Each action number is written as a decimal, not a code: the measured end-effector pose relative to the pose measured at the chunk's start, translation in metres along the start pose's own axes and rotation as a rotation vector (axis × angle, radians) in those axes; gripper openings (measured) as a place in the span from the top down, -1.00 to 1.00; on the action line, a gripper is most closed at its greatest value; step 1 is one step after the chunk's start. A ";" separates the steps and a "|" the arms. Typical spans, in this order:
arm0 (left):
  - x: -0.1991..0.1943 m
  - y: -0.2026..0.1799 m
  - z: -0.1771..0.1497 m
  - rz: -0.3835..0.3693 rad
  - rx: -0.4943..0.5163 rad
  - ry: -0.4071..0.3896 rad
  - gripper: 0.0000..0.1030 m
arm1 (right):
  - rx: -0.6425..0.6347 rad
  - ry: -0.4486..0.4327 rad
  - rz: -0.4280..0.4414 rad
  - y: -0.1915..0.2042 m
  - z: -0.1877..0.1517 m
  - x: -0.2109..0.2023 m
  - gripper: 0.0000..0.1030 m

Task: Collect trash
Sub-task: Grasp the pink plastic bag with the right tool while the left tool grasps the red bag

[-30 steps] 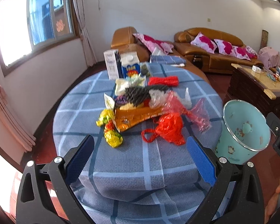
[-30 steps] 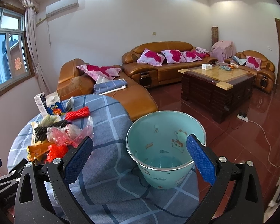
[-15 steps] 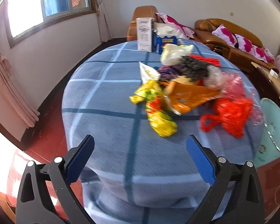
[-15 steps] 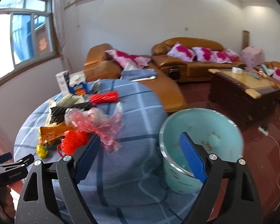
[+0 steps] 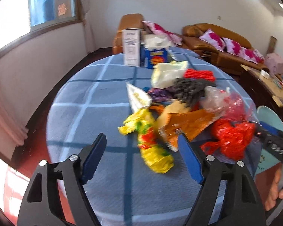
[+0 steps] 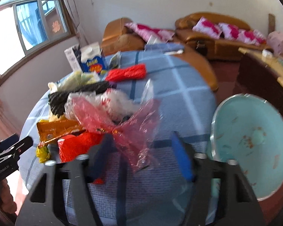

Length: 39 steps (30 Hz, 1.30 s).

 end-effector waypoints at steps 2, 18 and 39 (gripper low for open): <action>0.002 -0.010 0.001 -0.027 0.005 0.008 -0.45 | 0.007 0.010 0.025 0.002 -0.003 0.004 0.26; -0.021 -0.106 0.007 -0.209 0.080 -0.008 -0.47 | 0.003 -0.203 -0.077 -0.038 0.036 -0.072 0.40; 0.008 -0.163 -0.007 -0.159 0.137 0.060 0.56 | 0.117 -0.230 -0.169 -0.084 0.023 -0.092 0.40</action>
Point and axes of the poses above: each gripper's, at about its wrist camera, not at the fingertips, and x roughly the way its jaws point, y to its left, z to its top, the point moved 8 cm from there along x, roughly the way its jaws point, and after that the axes turned 11 degrees about -y, right-handed, at the moved point
